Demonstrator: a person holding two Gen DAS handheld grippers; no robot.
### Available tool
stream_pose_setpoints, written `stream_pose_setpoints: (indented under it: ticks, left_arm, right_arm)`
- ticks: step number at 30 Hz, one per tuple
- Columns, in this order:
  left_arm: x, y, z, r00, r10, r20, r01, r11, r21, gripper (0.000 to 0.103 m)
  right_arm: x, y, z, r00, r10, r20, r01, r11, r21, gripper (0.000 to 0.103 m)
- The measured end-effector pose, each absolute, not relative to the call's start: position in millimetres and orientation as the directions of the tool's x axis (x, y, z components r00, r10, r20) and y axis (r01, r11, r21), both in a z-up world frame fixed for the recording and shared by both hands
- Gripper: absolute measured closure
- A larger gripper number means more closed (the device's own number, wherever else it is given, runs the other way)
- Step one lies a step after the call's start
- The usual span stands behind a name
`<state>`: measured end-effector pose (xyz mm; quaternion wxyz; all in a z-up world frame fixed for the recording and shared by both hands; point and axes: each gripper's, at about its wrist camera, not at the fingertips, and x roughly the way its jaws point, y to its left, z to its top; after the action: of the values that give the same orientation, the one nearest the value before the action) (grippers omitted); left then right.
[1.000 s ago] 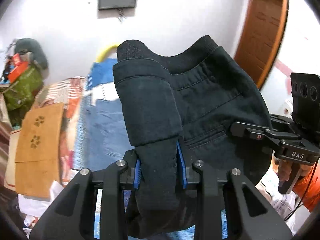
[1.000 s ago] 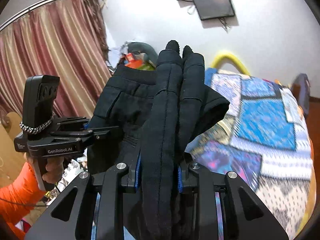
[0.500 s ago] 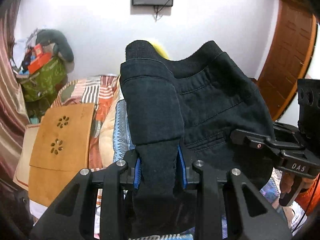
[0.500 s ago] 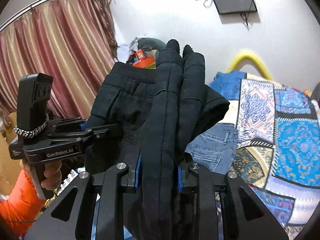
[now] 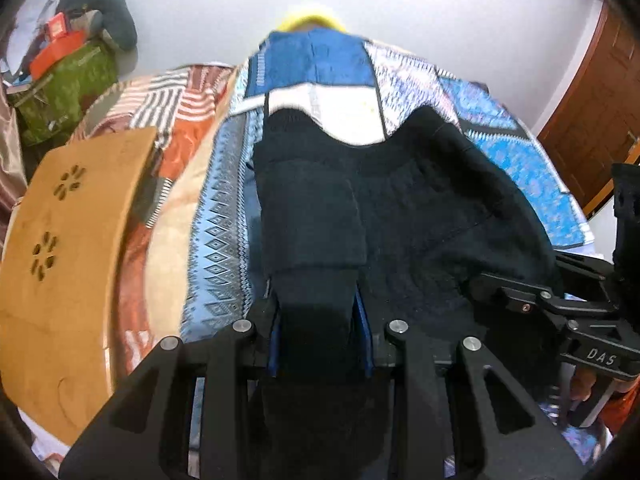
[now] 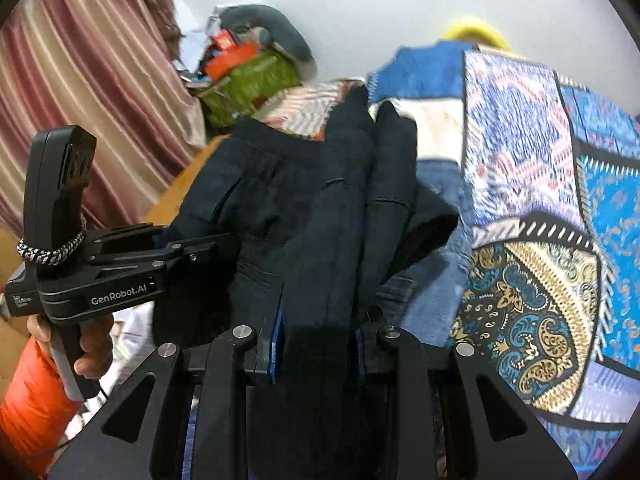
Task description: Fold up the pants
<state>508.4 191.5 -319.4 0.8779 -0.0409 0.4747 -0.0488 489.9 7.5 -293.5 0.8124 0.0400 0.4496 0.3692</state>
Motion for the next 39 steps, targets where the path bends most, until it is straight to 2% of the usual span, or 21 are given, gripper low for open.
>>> stream_pose_setpoints:
  ticks: [2, 5, 9, 13, 20, 26, 32, 39]
  left_arm:
    - [517.6, 191.4, -335.9, 0.514, -0.133, -0.847, 0.044, 0.991, -0.129, 0.073]
    - [521.0, 195.4, -349.7, 0.496, -0.129, -0.859, 0.02, 0.99, -0.137, 0.067]
    - [512.4, 201.0, -344.3, 0.501, -0.134, -0.855, 0.001, 0.988, -0.155, 0.062]
    - [496.0, 201.3, -320.5, 0.519, -0.088, -0.85, -0.015, 0.994, -0.112, 0.063]
    - [443.6, 199.3, -249.2, 0.593, -0.028, -0.805, -0.02, 0.999, -0.05, 0.063]
    - [366.9, 181.8, -161.4, 0.718, 0.0, -0.696, -0.003, 1.0, -0.003, 0.062]
    - [262.5, 151.8, -77.5, 0.852, 0.016, -0.524, 0.007, 0.999, 0.041, 0.062]
    - [159.3, 120.9, -29.9, 0.94, 0.023, -0.341, -0.004, 0.999, 0.054, 0.062]
  right_arm:
    - [498.6, 3.6, -306.2, 0.295, 0.63, -0.718, -0.528, 0.734, 0.427, 0.077]
    - [501.4, -1.0, -310.9, 0.263, 0.629, -0.732, -0.522, 0.73, 0.44, 0.074]
    - [486.2, -3.2, -292.9, 0.315, 0.566, -0.762, -0.557, 0.76, 0.334, 0.069]
    - [479.1, -13.8, -277.4, 0.353, 0.537, -0.766, -0.553, 0.78, 0.292, 0.069]
    - [448.7, -37.8, -215.4, 0.436, 0.561, -0.703, -0.551, 0.784, 0.284, 0.069]
    - [381.9, -52.5, -133.6, 0.53, 0.622, -0.576, -0.598, 0.756, 0.266, 0.069]
    - [298.4, -72.6, -65.8, 0.621, 0.672, -0.404, -0.648, 0.73, 0.218, 0.069]
    - [198.7, -88.5, -30.0, 0.691, 0.693, -0.205, -0.687, 0.718, 0.109, 0.069]
